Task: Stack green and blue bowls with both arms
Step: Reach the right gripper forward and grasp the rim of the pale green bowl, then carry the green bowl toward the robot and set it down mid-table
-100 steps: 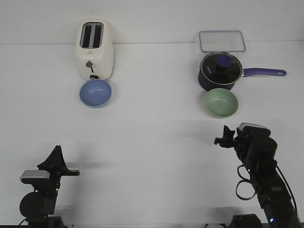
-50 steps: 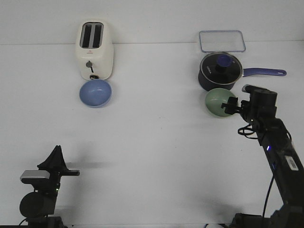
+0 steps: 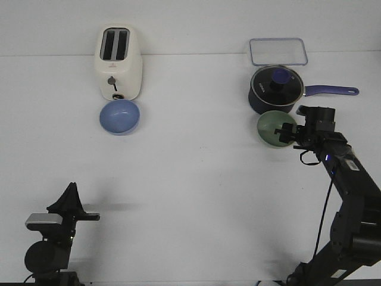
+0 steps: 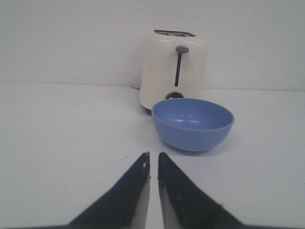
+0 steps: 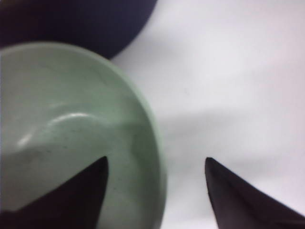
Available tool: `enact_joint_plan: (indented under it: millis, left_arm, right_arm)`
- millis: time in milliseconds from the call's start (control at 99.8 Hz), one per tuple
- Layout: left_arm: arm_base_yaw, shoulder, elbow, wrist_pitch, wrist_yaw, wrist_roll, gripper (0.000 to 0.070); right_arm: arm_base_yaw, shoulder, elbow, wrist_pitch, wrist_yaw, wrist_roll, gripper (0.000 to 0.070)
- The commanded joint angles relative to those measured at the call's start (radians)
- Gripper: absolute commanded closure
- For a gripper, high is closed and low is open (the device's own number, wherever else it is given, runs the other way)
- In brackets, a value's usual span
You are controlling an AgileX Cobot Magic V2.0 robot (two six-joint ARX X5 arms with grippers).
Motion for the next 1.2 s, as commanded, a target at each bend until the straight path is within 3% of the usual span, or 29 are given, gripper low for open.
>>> enact_joint_plan:
  millis: [0,70,421,631,931,1192]
  left_arm:
    - [0.001,-0.002,-0.020,0.010,0.002,-0.002,0.0685]
    - [0.001,-0.002,-0.020,0.010,0.002,-0.002,0.0685]
    - [0.001,-0.002,-0.020,0.010,0.002,-0.002,0.0685]
    - [0.001,-0.002,-0.020,0.010,0.002,-0.002,0.0685]
    - [0.001,-0.002,-0.020,0.010,0.002,-0.002,0.0685]
    - [0.001,-0.002,-0.020,0.011,0.002,-0.002,0.0685]
  right_arm:
    - [-0.004,0.032,0.026,0.009,-0.023,-0.014,0.0532]
    - [-0.004,0.034,0.026,0.009,-0.045,-0.021,0.0700]
    - [-0.003,-0.107,0.060,-0.053,-0.115,-0.019,0.0700]
    - [0.038,-0.311,0.053,-0.180,-0.187,-0.021,0.0700]
    - [0.309,-0.600,-0.204,-0.145,-0.199,0.024,0.0700]
    - [0.568,-0.619,-0.387,-0.084,-0.141,0.121,0.0700]
